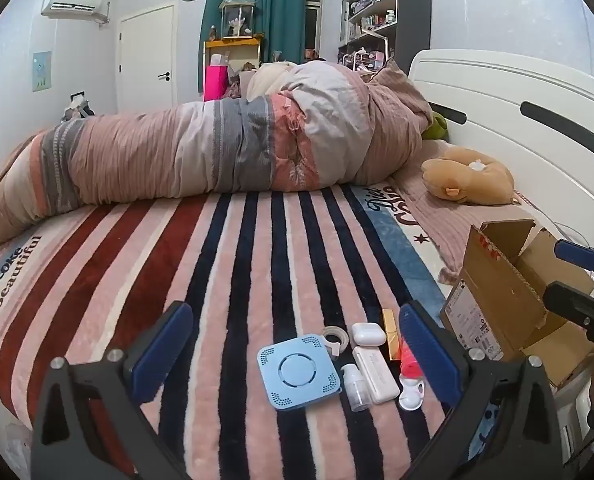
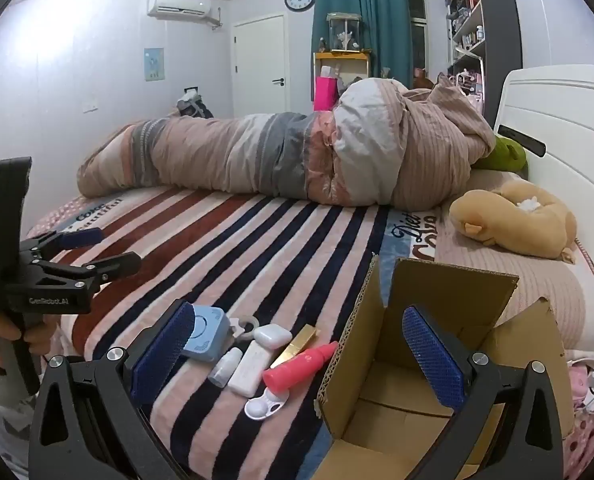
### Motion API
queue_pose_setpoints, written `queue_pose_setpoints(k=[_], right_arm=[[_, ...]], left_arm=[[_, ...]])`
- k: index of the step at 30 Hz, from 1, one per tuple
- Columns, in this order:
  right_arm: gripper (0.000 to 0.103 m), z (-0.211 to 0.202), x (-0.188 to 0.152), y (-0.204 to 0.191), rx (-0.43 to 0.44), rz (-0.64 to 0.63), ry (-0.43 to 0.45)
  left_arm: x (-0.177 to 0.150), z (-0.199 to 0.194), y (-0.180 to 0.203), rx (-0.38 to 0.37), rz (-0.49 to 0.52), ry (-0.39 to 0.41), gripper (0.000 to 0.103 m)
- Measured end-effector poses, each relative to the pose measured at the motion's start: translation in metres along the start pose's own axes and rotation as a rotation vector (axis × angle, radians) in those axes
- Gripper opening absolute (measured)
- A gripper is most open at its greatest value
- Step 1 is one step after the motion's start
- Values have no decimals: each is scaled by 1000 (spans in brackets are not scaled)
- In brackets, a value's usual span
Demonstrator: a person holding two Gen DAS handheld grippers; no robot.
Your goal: Organize rigid objects
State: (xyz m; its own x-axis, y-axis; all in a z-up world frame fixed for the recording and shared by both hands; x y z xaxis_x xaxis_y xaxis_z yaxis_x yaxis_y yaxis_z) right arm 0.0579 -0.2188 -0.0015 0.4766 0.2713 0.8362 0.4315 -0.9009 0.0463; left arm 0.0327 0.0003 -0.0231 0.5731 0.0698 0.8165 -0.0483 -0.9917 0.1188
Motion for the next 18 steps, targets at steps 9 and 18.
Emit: queue_pose_setpoints(k=[9,18], right_arm=[[103,-1,-1,-1,3,-2,0],[103,0,-1,-1,3,3,-5]], left_arm=[[0,-1,0,7,5,2,103],[6,-7,3,7,8,4,103]])
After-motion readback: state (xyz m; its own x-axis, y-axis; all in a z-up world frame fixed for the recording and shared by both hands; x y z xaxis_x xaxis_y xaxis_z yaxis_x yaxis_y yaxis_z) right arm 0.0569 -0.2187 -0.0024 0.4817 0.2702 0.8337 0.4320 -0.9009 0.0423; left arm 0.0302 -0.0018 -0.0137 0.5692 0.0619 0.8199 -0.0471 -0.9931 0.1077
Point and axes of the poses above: each gripper's, at about its wrist camera, not at the fingertips, and z roughly the way its jaws point, y to its right, x to its top, the point moved 4 cm from there along z, roughly the way its jaws point, and after that the axes turned 6 degrees about -x, right-handed, at the moved point
